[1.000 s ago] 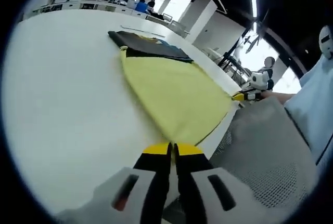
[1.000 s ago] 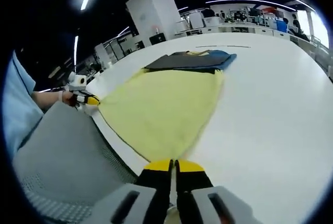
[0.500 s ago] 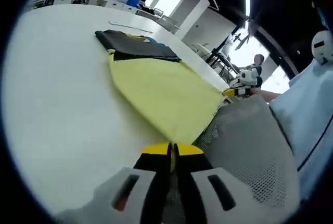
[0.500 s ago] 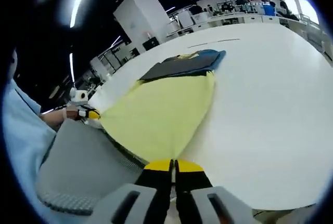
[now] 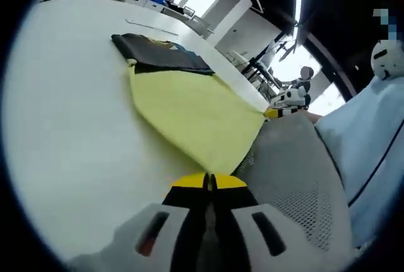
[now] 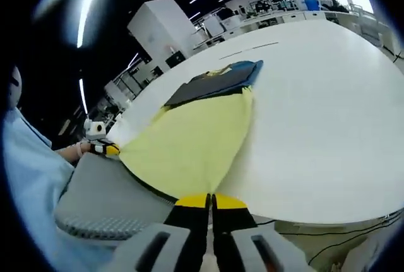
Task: Fold the garment on the visible template until the final outline fits inside the template.
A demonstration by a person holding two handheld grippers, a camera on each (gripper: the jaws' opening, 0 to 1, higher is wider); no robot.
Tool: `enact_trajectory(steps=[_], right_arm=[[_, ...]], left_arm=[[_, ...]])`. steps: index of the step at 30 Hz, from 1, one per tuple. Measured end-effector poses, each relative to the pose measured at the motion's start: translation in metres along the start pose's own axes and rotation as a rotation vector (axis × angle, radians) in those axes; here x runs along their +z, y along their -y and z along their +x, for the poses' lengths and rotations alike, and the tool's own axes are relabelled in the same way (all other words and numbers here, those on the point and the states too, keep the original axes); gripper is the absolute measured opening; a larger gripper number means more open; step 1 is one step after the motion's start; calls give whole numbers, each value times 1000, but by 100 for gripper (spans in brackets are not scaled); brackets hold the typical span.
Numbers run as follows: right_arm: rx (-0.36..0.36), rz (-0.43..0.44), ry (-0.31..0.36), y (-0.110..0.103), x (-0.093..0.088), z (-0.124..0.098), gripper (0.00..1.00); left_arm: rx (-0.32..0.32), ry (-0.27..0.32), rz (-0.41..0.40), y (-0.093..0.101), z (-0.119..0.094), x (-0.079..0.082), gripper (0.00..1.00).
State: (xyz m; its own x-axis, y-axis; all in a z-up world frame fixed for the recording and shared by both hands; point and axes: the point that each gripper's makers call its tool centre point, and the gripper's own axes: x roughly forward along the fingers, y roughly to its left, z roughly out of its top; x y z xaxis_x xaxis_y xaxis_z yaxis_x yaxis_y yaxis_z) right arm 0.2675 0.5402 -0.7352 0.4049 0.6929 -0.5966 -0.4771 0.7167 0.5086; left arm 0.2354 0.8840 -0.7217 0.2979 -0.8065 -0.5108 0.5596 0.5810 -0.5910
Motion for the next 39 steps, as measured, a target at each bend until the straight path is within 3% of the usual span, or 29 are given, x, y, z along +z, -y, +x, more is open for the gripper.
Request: enact_trajectory(steps=[7,9,14,17,20,24,27,30,34,39], right_arm=[[33,68,16,-11,16,-3,0],[42,76,52,-14,30,-5,0],[111,152,192,-22,85,-9,0],[115,139,213,-23,109,-7,0],[119,125,239,-22,131,-5,0],[126,123,288,-13,172,7,0],[81,49,306,0,205,25,0],[101,61,340,7,236,38,0],[79,15,342,23,262,57,0],[57,22,360,41,285,66,0]], left_arm=[[-2,44,33,2,-5,26,0],[-12,78,41,3,-9,40,0],[-18,161,88,0,-17,84,0],[-5,217,104,-6,-21,116,0],[26,273,114,-20,-21,151,0],[50,309,149,-36,-16,183,0],[71,355,135,-57,-9,213,0],[126,395,101,-79,0,236,0],[173,399,108,-99,13,250,0],[205,433,86,-119,20,266,0]])
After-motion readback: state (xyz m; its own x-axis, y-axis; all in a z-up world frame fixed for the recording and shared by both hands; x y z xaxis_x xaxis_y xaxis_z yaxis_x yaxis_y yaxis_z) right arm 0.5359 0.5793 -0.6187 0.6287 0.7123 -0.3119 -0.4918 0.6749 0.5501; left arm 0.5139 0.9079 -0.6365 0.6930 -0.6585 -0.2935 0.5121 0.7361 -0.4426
